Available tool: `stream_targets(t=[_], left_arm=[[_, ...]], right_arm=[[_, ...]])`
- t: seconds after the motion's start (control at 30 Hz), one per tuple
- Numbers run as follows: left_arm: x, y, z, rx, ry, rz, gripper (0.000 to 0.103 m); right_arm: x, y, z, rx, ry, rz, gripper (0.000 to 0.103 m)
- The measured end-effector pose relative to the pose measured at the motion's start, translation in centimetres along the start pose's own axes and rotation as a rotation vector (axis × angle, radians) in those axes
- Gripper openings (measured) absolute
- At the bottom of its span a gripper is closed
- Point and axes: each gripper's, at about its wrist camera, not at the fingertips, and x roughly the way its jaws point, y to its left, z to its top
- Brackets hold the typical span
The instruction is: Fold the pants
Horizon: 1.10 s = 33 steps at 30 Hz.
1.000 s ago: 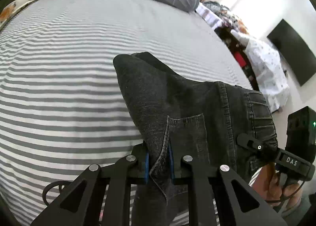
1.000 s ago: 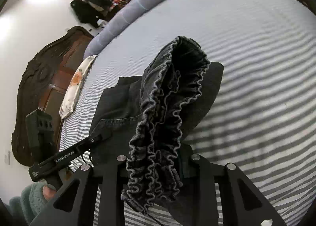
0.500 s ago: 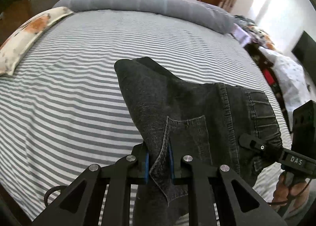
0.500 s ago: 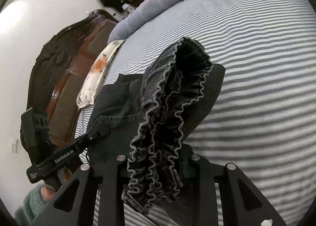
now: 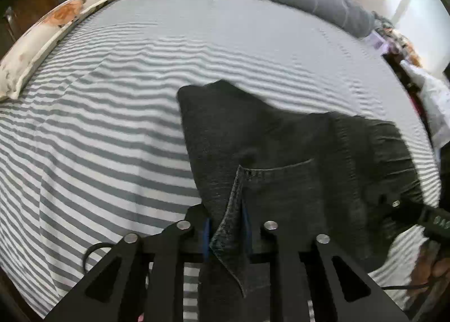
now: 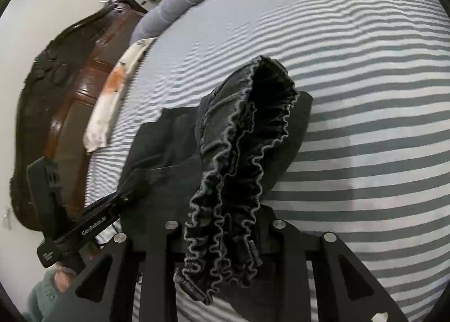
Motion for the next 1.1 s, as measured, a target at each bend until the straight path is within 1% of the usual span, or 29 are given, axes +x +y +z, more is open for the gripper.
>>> stream_targets(t=[0.03,0.1,0.13,0.17,0.2,0.23,0.4,0.47,0.57,0.67,0.77,0.87,0.97,1.1], left_arm=[[0.4,0.3,-0.3,0.001,0.001,0.016,0.033],[1.0,0.8,-1.0,-0.002,0.01,0.052,0.045],[1.2,1.0,-1.3,0.003,0.011,0.068,0.049],[1.1,1.5,-1.6,0.011,-0.001,0.069,0.053],[1.0,1.7,-1.9,0.015,-0.008,0.078,0.06],[0.8,1.9,-2.4,0.018,-0.013,0.09,0.062],[-0.5,2.0,-4.7,0.014,-0.033,0.111,0.063],[-1.3,1.5,-5.5,0.025,-0.047,0.141,0.063],[-2.6,0.7,-6.5,0.044,-0.059,0.186,0.063],[-4.6,-0.3,-7.6,0.044,-0.08,0.195,0.063],[-6.5,-0.4,-8.5,0.027,-0.095,0.194,0.063],[-8.3,-0.5,-9.2,0.039,-0.124,0.22,0.063],[-9.6,-0.5,-9.9,0.05,-0.138,0.234,0.063],[-11.0,-0.5,-10.7,0.058,-0.151,0.227,0.063]], right_arm=[[0.3,-0.4,0.0,0.007,-0.002,-0.027,0.034],[0.8,-0.8,-0.3,-0.001,-0.001,-0.089,0.051],[0.9,-0.9,-0.5,-0.014,-0.011,-0.146,0.053],[0.8,-1.0,-0.8,-0.029,-0.02,-0.186,0.057],[0.7,-1.1,-1.1,-0.042,-0.027,-0.211,0.063],[0.4,-1.2,-1.3,-0.047,-0.035,-0.218,0.064],[-1.7,-1.3,-3.7,-0.072,-0.088,-0.256,0.068],[-2.4,-1.0,-4.8,-0.08,-0.116,-0.272,0.071],[-2.3,-0.7,-5.7,-0.078,-0.115,-0.309,0.072],[-0.3,-0.2,-5.8,-0.081,-0.064,-0.38,0.071],[0.2,-0.2,-5.9,-0.082,-0.077,-0.417,0.072],[-0.1,0.2,-5.8,-0.081,-0.075,-0.434,0.072],[-0.6,1.5,-5.6,-0.101,-0.083,-0.46,0.072],[-2.7,4.0,-6.3,-0.131,-0.13,-0.467,0.072]])
